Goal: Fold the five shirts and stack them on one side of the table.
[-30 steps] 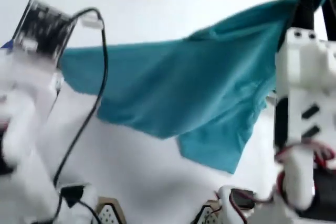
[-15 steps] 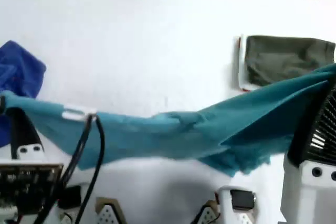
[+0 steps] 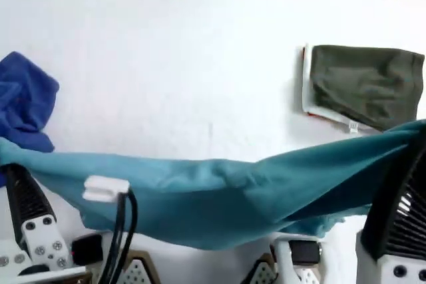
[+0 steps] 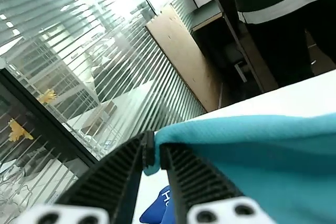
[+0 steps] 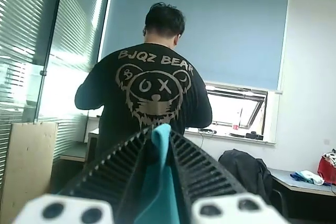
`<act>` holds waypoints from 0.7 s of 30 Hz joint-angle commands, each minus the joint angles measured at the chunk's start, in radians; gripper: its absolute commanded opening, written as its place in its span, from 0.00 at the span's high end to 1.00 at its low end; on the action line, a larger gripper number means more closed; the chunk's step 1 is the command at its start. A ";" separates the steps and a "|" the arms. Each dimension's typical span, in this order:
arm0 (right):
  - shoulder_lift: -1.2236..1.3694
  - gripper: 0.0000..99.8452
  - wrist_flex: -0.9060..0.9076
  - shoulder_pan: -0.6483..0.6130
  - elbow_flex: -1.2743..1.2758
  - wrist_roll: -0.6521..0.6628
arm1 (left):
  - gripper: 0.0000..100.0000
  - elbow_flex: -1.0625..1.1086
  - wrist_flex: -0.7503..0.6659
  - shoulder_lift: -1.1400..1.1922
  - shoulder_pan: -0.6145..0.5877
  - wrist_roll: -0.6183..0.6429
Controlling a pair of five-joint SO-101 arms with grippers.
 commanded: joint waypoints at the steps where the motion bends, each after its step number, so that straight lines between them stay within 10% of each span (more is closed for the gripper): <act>1: 0.005 0.98 -0.007 -0.015 0.002 -0.012 | 0.97 0.016 0.015 0.005 -0.006 0.008; 8: 0.168 0.98 -0.085 -0.016 0.092 -0.011 | 0.97 0.243 -0.026 0.000 -0.006 0.008; 21: 0.530 0.98 -0.252 -0.073 0.229 -0.005 | 0.97 0.734 -0.509 0.009 0.003 0.011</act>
